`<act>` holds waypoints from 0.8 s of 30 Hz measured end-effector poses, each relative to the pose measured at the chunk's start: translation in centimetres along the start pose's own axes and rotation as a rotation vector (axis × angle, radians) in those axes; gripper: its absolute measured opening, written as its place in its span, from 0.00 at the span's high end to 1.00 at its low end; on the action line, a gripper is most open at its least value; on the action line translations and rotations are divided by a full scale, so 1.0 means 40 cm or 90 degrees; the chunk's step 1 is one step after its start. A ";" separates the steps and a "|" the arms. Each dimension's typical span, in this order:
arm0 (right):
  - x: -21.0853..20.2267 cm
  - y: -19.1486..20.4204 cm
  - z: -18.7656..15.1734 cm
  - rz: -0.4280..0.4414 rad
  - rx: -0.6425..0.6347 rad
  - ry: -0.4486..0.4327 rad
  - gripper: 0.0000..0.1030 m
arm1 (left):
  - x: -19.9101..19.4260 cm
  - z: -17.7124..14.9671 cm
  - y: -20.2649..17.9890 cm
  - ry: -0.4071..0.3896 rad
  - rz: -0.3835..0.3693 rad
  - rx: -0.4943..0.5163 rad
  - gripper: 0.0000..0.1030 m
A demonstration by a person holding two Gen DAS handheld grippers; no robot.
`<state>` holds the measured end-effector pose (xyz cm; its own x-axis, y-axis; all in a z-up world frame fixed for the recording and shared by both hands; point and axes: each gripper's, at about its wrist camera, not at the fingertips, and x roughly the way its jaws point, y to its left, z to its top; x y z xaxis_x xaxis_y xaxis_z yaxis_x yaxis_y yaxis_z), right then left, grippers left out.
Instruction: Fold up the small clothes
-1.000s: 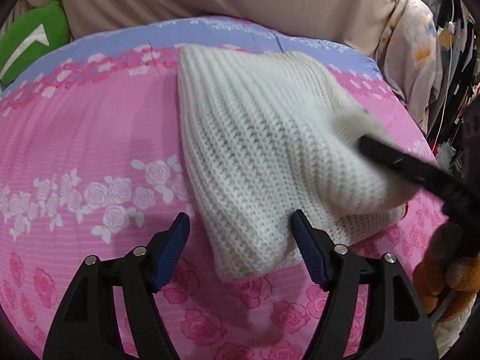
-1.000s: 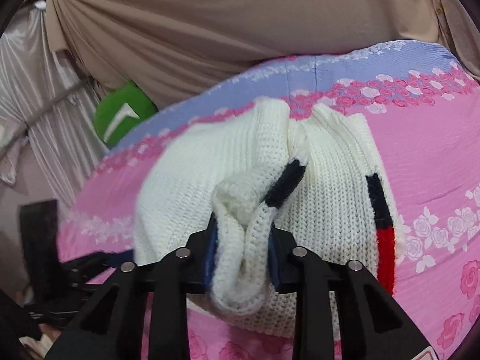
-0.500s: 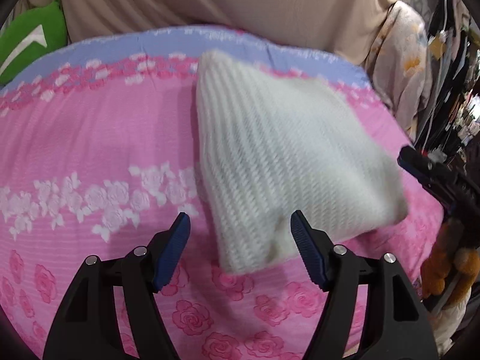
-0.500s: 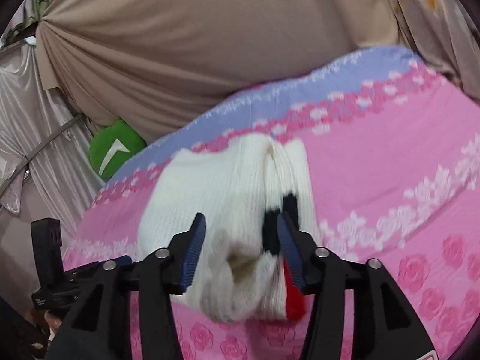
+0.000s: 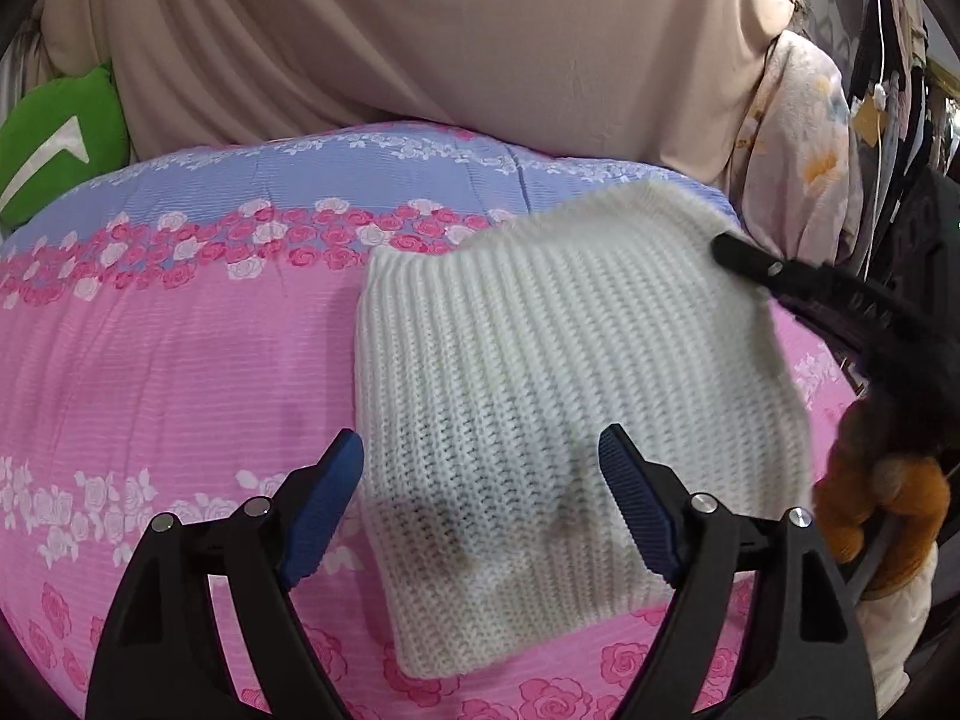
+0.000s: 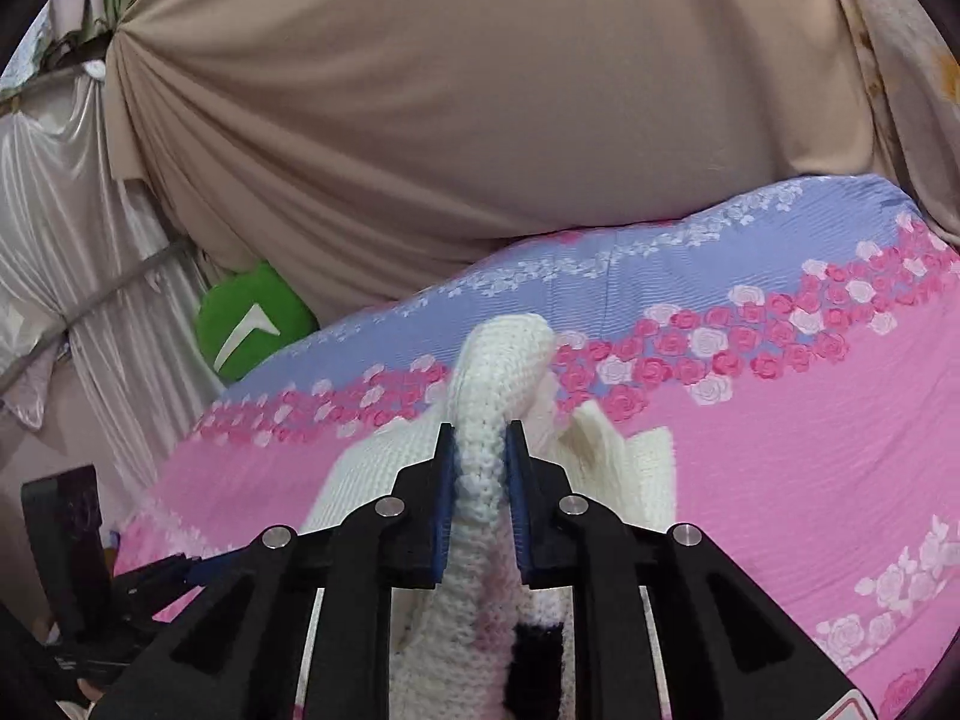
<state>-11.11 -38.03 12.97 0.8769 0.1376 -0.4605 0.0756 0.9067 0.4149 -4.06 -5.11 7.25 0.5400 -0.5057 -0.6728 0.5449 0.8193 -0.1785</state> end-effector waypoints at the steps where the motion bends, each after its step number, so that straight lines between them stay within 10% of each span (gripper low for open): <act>1: 0.033 -0.031 -0.011 -0.026 0.011 0.031 0.86 | 0.023 -0.002 -0.004 0.014 0.002 0.002 0.24; 3: 0.141 -0.104 -0.059 -0.102 0.023 0.133 0.85 | 0.070 -0.012 -0.009 0.041 0.013 0.006 0.24; 9: -0.021 -0.062 -0.078 -0.015 0.068 0.033 0.67 | 0.091 -0.037 0.010 0.061 0.030 -0.007 0.22; 12: -0.093 -0.022 -0.127 0.008 0.042 0.030 0.37 | 0.053 -0.047 0.006 0.051 0.024 0.002 0.23; 15: -0.087 -0.014 -0.191 0.011 0.038 0.068 0.36 | 0.040 -0.067 -0.019 0.055 0.017 0.023 0.23; 16: -0.071 -0.015 -0.209 0.007 0.030 0.084 0.39 | 0.047 -0.073 -0.029 0.061 0.013 0.027 0.23; 18: -0.049 -0.001 -0.230 -0.038 0.002 0.106 0.78 | 0.062 -0.084 -0.048 0.065 0.042 0.042 0.23; 24: -0.180 0.033 -0.190 0.014 -0.007 0.007 0.90 | 0.027 -0.096 -0.061 0.052 0.048 0.057 0.23</act>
<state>-20.92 -34.81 10.87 0.8734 0.1618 -0.4593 0.0505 0.9080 0.4159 -7.28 -6.61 4.19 0.5295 -0.4167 -0.7389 0.5621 0.8247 -0.0623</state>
